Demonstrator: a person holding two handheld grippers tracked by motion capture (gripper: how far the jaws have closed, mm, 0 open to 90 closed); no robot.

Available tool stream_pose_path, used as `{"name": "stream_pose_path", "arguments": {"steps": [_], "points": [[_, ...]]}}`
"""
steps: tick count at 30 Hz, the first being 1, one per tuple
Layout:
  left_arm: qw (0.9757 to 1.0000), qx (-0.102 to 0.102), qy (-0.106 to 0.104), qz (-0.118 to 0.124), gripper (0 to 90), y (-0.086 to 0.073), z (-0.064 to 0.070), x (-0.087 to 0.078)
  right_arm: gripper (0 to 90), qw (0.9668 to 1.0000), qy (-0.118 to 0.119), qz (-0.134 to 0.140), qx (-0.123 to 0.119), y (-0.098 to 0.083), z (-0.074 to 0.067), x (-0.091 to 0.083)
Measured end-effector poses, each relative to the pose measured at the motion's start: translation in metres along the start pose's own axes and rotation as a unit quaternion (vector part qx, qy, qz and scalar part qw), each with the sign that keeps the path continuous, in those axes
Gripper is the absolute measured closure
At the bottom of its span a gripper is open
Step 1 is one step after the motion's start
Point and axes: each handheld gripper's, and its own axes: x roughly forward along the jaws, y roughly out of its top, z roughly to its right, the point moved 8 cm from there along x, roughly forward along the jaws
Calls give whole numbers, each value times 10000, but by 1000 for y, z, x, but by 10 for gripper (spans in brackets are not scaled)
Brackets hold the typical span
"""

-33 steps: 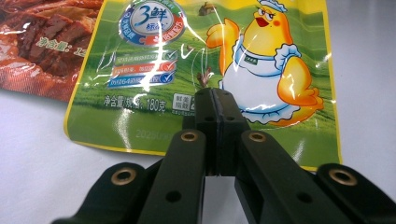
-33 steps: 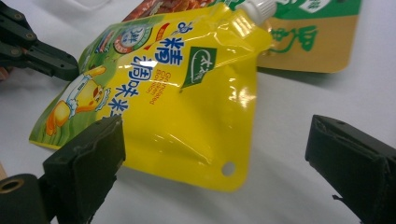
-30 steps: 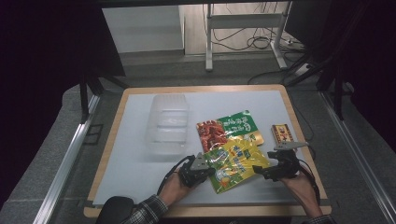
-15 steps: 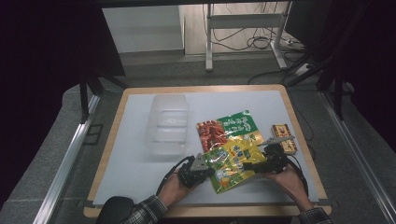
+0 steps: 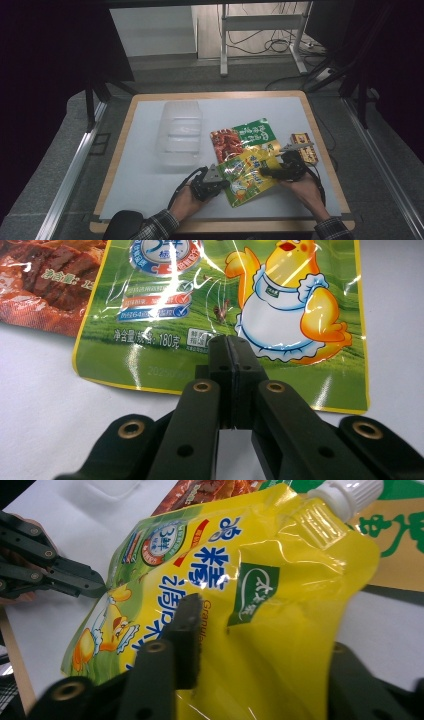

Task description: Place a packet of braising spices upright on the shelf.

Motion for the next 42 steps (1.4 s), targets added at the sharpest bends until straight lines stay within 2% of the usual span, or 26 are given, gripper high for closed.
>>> {"name": "stream_pose_path", "arguments": {"steps": [2,3,4,5,7,9,10,13,18,20,22,23,26,28,30,33,36,37,38,42], "points": [[9999,-1,103,43,881,1,1,0,739,10000,16,9,11,0,1,-2],[9999,-1,103,43,858,1,1,0,739,10000,16,9,11,0,1,-2],[9999,30,124,27,831,0,0,-1,784,10000,93,31,20,0,1,-4],[9999,36,158,38,831,0,0,-2,784,10000,93,31,20,0,1,-4],[9997,-30,231,26,755,0,2,-4,829,9998,156,85,56,2,-1,-6],[9996,0,284,25,689,1,3,-6,853,9996,201,174,67,5,-4,-10],[9994,35,330,38,656,0,3,-7,857,9994,241,244,56,7,-6,-12],[9989,111,444,134,546,1,1,-11,856,9994,167,315,-54,10,-10,-15],[9985,47,474,254,410,3,-2,-16,869,9988,262,416,-43,15,-15,-19],[9981,50,523,318,349,3,-4,-20,869,9986,254,446,-128,18,-19,-22],[9980,56,532,332,330,3,-4,-21,866,9986,237,446,-152,19,-20,-22],[9978,27,546,366,279,3,-5,-23,863,9984,229,484,-184,20,-21,-22],[9979,5,564,326,195,1,-5,-26,864,9981,268,526,-157,21,-22,-24],[9977,23,618,282,181,-1,-5,-26,864,9980,286,548,-148,22,-23,-24],[9973,85,711,188,123,-3,-4,-28,864,9976,292,591,-223,26,-27,-27],[9973,34,709,192,90,-5,-4,-31,870,9970,368,643,-240,30,-31,-29],[9969,75,753,205,75,-7,-5,-32,875,9966,420,670,-240,33,-33,-29],[9960,123,869,170,69,-10,-8,-33,878,9961,470,701,-243,35,-35,-30],[9957,163,899,139,62,-11,-9,-34,881,9960,488,713,-237,37,-36,-31],[9955,214,909,164,42,-14,-10,-38,883,9955,533,731,-292,42,-42,-33]]}}
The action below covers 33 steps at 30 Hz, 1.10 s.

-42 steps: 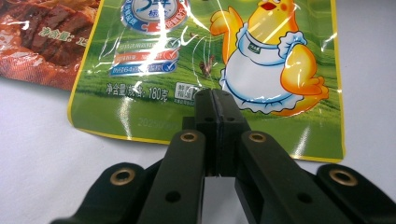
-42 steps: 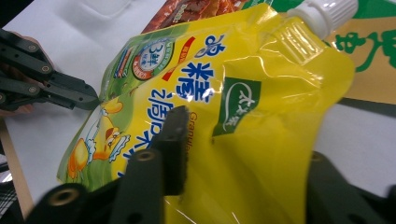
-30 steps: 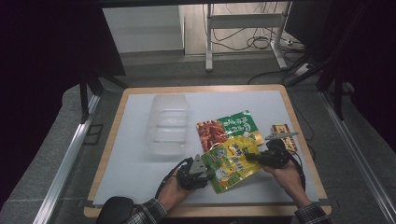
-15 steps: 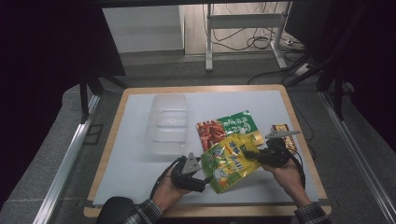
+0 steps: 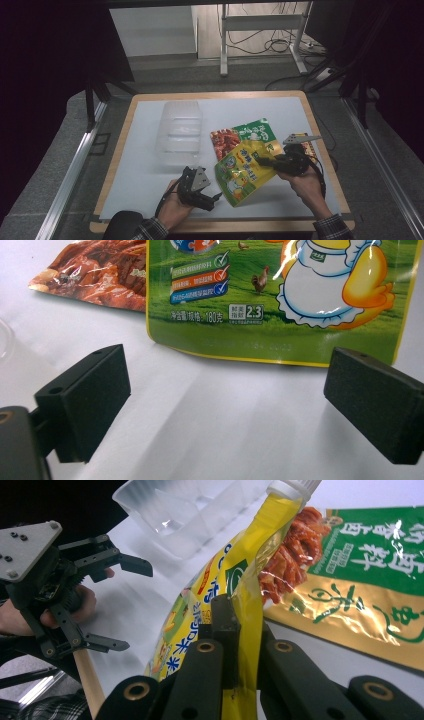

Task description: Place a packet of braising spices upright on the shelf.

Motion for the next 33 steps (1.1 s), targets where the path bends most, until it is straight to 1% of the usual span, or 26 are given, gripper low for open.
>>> {"name": "stream_pose_path", "arguments": {"steps": [2,4,6,9,10,11,12,16,18,21,24,27,31,33], "points": [[10000,41,28,34,36,0,0,-2,884,10000,26,2,-41,3,-3,0],[10000,31,18,48,30,0,0,-3,884,10000,13,-19,-73,4,-4,0],[9999,10,26,160,21,1,1,-5,885,9999,45,-30,-153,9,-8,0],[9998,-1,9,213,16,2,2,-7,885,9998,56,-26,-202,12,-11,1],[9997,5,2,243,14,3,3,-8,886,9997,55,-32,-251,15,-15,1],[9993,51,-89,350,8,4,5,-9,886,9995,76,-29,-289,17,-17,1],[9990,70,-123,427,2,5,6,-10,887,9995,70,-32,-323,18,-18,1],[9985,126,-127,513,0,8,9,-13,887,9994,137,24,-329,25,-24,0],[9985,133,-121,525,1,7,10,-16,888,9991,181,57,-380,32,-29,-1],[9984,138,-95,535,2,6,8,-19,889,9987,149,56,-476,37,-32,-2],[9985,130,-79,518,2,5,7,-20,889,9986,164,44,-504,40,-34,-2],[9987,91,-49,502,3,3,5,-21,889,9984,174,62,-532,44,-34,-2],[9987,-38,-18,506,5,1,0,-24,889,9982,162,116,-560,51,-34,-2],[9987,-61,7,501,5,0,-2,-25,889,9981,113,132,-597,54,-33,-3]]}}
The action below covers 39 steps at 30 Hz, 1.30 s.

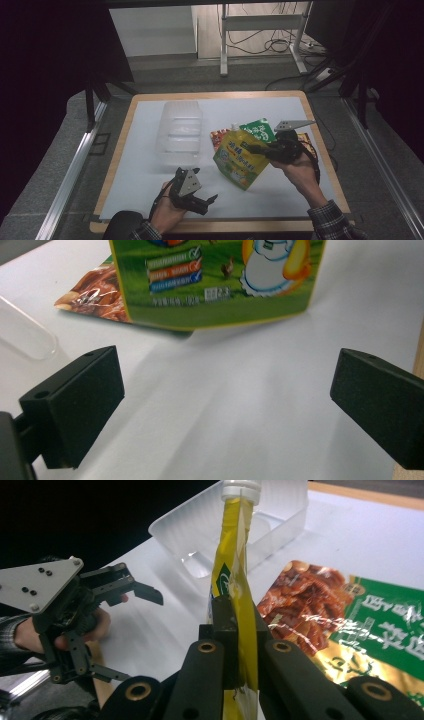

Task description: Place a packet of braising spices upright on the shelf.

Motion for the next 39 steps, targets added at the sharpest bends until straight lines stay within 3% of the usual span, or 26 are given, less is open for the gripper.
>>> {"name": "stream_pose_path", "arguments": {"steps": [7,22,27,29,39], "points": [[9999,-40,82,-47,7,-3,-4,-4,889,9999,-103,53,-78,10,6,-2],[9995,-125,273,-101,14,-10,-15,-14,888,9995,74,304,-96,38,17,1],[9993,-111,318,-150,19,-12,-17,-15,888,9992,92,344,-159,46,17,3],[9991,-16,374,-217,19,-14,-18,-18,888,9991,91,365,-219,52,17,6],[9988,-73,440,-217,20,-17,-21,-23,888,9985,140,413,-329,69,21,16]]}}
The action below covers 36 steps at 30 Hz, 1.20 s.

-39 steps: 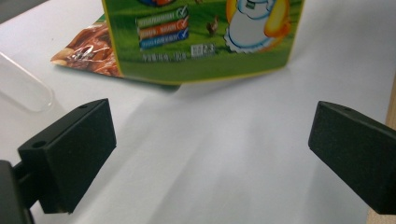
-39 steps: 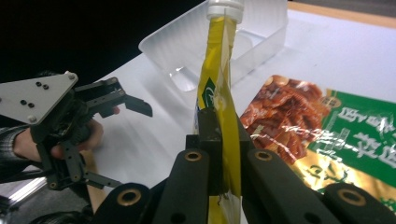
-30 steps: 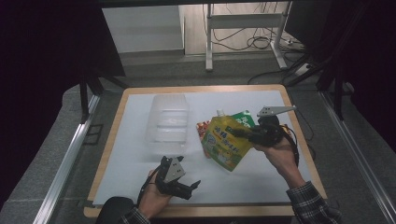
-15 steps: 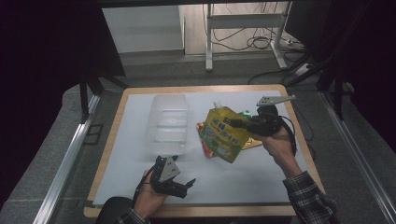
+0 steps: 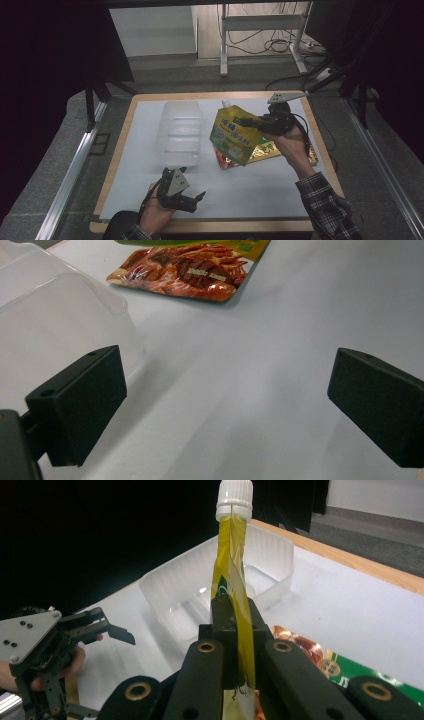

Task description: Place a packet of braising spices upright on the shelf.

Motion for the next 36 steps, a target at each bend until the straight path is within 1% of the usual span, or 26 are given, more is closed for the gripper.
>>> {"name": "stream_pose_path", "arguments": {"steps": [3,10,12,13,17,23,29,36], "points": [[10000,-2,20,-46,21,-2,0,-1,888,10000,26,39,1,6,4,5],[10000,-13,35,-37,21,-3,-1,-3,888,10000,49,57,-33,15,10,14],[10000,-73,40,5,21,-3,-1,-4,888,10000,33,55,-57,20,13,19],[10000,-41,38,-19,21,-3,-2,-5,887,10000,26,65,-61,22,15,20],[10000,-38,42,-32,21,-4,-2,-5,888,9999,4,82,-84,28,19,25],[10000,-41,30,-42,21,-5,-1,-5,888,9999,69,138,-62,35,25,32],[10000,-26,29,-57,21,-5,-1,-5,887,9999,54,125,-37,42,31,40],[10000,4,38,-50,21,-5,0,-5,887,9997,72,237,-3,52,38,47]]}}
